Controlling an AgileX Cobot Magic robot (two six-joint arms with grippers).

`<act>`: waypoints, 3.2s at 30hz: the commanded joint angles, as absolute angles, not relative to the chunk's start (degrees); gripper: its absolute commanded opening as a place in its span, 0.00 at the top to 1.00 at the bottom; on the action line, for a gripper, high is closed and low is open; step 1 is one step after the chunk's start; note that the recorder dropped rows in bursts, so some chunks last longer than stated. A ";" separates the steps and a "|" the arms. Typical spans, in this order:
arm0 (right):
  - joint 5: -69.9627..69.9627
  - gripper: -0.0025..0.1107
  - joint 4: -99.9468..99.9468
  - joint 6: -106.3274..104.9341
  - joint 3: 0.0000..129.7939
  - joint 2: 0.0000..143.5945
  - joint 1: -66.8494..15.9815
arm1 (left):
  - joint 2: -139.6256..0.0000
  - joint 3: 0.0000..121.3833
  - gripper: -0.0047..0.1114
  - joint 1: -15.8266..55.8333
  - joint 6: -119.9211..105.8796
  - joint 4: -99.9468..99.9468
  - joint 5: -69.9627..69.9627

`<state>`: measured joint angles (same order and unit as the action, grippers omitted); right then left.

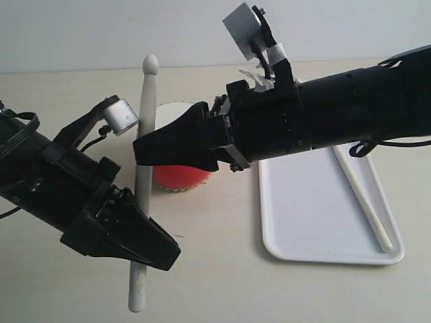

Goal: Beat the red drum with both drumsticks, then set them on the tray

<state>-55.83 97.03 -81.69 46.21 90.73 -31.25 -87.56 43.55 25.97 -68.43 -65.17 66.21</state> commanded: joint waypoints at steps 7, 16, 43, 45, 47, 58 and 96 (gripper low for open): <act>-57.05 0.48 93.92 -82.39 46.81 90.76 -31.35 | -87.70 43.30 0.96 26.10 -70.23 -67.73 66.45; -57.05 0.48 94.49 -85.39 46.81 90.76 -31.35 | -87.70 43.30 0.96 26.10 -70.46 -69.03 65.63; -58.76 0.55 99.95 -88.28 46.81 94.04 -31.35 | -87.70 43.30 0.96 26.10 -71.91 -70.91 64.49; -58.90 0.60 99.95 -88.28 46.81 94.04 -31.35 | -87.70 43.30 0.96 26.10 -71.91 -70.91 64.36; -59.86 0.66 99.95 -88.52 46.81 94.04 -31.35 | -87.70 43.30 0.96 26.10 -71.91 -70.91 64.36; -64.69 0.91 99.95 -90.56 46.81 94.04 -31.35 | -87.70 43.30 0.96 26.10 -72.04 -71.07 64.34; -58.27 0.98 99.95 -90.71 46.89 93.93 -30.17 | -87.59 43.41 0.28 26.10 -70.53 -71.00 65.12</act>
<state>-61.50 99.58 -91.07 46.52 94.15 -31.14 -87.91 43.55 25.97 -71.36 -70.66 64.03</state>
